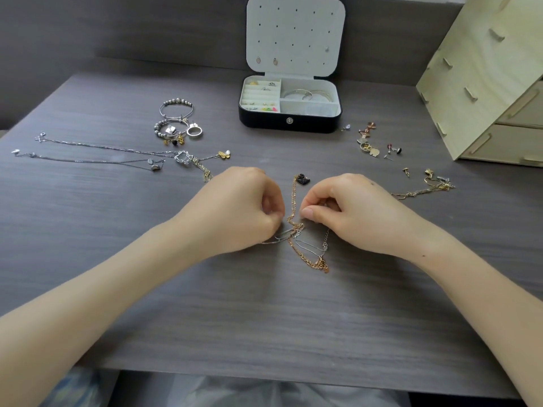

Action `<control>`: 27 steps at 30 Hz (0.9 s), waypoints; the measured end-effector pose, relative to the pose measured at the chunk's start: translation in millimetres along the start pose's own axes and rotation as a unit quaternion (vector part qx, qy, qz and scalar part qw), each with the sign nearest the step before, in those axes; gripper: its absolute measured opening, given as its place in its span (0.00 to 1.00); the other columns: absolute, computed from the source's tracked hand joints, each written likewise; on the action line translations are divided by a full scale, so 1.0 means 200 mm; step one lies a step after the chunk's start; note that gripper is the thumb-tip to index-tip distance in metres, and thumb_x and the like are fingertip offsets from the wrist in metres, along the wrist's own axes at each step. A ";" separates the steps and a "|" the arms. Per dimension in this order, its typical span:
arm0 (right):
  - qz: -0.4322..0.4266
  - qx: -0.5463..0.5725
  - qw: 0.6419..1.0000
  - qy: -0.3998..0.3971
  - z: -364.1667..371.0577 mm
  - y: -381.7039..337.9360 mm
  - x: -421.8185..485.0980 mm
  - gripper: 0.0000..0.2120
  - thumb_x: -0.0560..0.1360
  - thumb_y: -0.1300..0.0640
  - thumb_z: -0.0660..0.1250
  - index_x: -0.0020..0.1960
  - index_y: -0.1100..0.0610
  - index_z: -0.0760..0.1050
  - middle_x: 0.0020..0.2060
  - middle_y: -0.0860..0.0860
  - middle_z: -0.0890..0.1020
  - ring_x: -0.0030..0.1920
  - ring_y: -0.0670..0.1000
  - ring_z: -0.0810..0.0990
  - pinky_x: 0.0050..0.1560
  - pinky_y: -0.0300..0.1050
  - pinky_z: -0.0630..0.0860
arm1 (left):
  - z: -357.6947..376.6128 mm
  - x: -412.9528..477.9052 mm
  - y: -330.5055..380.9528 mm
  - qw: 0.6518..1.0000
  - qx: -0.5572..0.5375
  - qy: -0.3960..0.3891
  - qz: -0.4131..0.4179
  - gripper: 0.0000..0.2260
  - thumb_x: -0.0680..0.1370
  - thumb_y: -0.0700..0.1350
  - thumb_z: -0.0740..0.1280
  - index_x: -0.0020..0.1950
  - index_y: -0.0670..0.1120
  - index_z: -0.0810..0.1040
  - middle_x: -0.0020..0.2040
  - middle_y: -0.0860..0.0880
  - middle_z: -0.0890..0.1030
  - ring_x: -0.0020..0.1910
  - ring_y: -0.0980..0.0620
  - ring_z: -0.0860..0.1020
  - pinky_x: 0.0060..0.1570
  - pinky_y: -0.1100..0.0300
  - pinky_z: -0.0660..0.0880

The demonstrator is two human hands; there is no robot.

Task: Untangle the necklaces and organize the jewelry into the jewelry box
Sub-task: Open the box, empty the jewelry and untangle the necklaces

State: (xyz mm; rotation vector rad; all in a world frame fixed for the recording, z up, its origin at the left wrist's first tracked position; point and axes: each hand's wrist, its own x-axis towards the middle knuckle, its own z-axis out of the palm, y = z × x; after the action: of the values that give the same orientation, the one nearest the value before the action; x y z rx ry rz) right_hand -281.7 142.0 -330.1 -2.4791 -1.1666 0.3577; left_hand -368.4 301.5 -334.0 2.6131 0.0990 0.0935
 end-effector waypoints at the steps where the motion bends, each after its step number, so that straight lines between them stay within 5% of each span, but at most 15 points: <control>1: 0.000 -0.002 1.000 0.001 0.00 0.00 0.00 0.06 0.76 0.52 0.65 0.44 0.50 0.80 0.27 0.39 0.70 0.30 0.38 0.68 0.32 0.31 0.61 | 0.00 0.02 0.00 1.000 0.009 -0.010 -0.006 0.05 0.71 0.43 0.68 0.36 0.51 0.80 0.36 0.55 0.78 0.36 0.57 0.74 0.38 0.60 0.70; 8: 0.000 0.018 1.000 -0.010 0.01 -0.02 0.00 0.06 0.71 0.49 0.70 0.37 0.48 0.77 0.27 0.42 0.76 0.31 0.35 0.72 0.30 0.33 0.61 | 0.03 0.04 0.02 0.999 -0.018 -0.033 -0.039 0.07 0.68 0.50 0.73 0.32 0.51 0.78 0.31 0.54 0.78 0.30 0.59 0.72 0.32 0.63 0.68; 27: 0.022 0.004 0.999 -0.040 -0.02 -0.01 -0.03 0.04 0.72 0.53 0.68 0.39 0.46 0.76 0.32 0.42 0.78 0.32 0.35 0.72 0.33 0.33 0.63 | 0.08 0.01 -0.02 0.999 -0.021 0.050 0.004 0.09 0.69 0.42 0.69 0.34 0.56 0.74 0.34 0.55 0.74 0.34 0.60 0.71 0.35 0.65 0.65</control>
State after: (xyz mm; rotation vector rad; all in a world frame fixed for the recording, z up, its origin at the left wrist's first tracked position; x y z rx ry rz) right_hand -286.1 137.6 -325.7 -2.5071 -1.1406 0.4759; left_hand -365.4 297.3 -350.3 2.5672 0.1210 0.2276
